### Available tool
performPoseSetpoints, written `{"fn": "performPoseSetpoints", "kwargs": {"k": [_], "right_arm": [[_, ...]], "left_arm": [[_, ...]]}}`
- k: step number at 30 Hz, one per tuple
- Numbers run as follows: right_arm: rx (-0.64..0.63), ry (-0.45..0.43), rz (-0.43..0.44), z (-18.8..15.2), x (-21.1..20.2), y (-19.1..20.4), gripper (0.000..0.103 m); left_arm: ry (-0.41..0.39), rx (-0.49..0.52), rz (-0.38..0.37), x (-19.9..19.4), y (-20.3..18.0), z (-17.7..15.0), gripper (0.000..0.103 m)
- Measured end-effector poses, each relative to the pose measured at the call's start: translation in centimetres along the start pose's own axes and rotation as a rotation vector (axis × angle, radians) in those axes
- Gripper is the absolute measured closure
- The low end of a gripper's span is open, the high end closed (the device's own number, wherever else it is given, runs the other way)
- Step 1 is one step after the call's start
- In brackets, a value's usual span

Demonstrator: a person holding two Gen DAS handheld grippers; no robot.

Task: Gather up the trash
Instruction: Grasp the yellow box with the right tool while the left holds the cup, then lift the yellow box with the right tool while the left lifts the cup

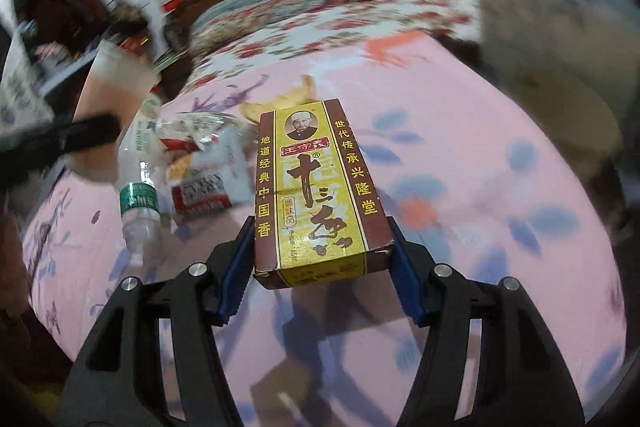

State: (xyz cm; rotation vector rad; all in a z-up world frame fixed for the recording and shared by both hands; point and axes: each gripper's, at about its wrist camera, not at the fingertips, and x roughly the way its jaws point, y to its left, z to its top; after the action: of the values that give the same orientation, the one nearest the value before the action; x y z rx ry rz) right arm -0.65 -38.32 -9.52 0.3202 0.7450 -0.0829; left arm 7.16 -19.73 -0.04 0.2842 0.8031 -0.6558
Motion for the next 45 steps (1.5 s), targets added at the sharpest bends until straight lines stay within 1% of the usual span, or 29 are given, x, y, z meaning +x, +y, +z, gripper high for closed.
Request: {"fn": "performPoseSetpoints", "kwargs": {"k": [2, 4, 7, 12, 14, 19, 25, 30, 32, 35, 38, 40, 45], "right_arm": [[0.038, -0.001, -0.035, -0.9, -0.9, -1.0, 0.04], [0.056, 0.01, -0.069, -1.8, -1.4, -1.8, 0.04], [0.069, 0.029, -0.094, -3.0, -1.7, -2.5, 0.04], [0.023, 0.03, -0.125, -4.0, -2.0, -2.1, 0.039], [0.022, 0.029, -0.122, -3.9, -1.9, -2.3, 0.039], [0.017, 0.022, -0.116, -3.8, -1.7, -2.3, 0.038], [-0.001, 0.016, -0.127, -4.0, -1.5, -1.8, 0.037], [0.009, 0.012, -0.116, -4.0, -1.5, -1.7, 0.035], [0.008, 0.01, -0.108, -4.0, -1.4, -1.6, 0.03], [-0.005, 0.01, -0.111, -3.9, -1.2, -1.3, 0.027], [-0.022, 0.012, -0.122, -3.8, -1.1, -1.0, 0.026], [-0.018, 0.014, -0.12, -3.8, -1.1, -1.1, 0.026], [-0.008, 0.016, -0.122, -3.6, -1.0, -1.2, 0.026]], "left_arm": [[0.012, 0.009, -0.007, 0.1, -1.0, -1.3, 0.039], [0.019, 0.02, 0.004, 0.1, -2.1, -2.7, 0.038], [0.043, 0.024, 0.028, 0.7, -3.4, -5.0, 0.037], [0.105, 0.02, 0.082, 2.1, -4.7, -7.8, 0.035], [0.137, 0.024, 0.095, 2.6, -5.1, -8.6, 0.034], [0.166, 0.04, 0.124, 3.3, -5.7, -9.4, 0.035], [0.214, 0.039, 0.13, 4.6, -5.8, -9.9, 0.034], [0.212, 0.032, 0.135, 4.7, -5.8, -9.9, 0.028], [0.211, 0.033, 0.134, 4.8, -5.8, -9.9, 0.027], [0.207, 0.036, 0.14, 4.8, -5.8, -9.8, 0.025], [0.207, 0.033, 0.142, 5.0, -5.7, -9.6, 0.022], [0.207, 0.03, 0.144, 5.1, -5.7, -9.6, 0.02], [0.205, 0.026, 0.142, 5.2, -5.6, -9.6, 0.017]]}}
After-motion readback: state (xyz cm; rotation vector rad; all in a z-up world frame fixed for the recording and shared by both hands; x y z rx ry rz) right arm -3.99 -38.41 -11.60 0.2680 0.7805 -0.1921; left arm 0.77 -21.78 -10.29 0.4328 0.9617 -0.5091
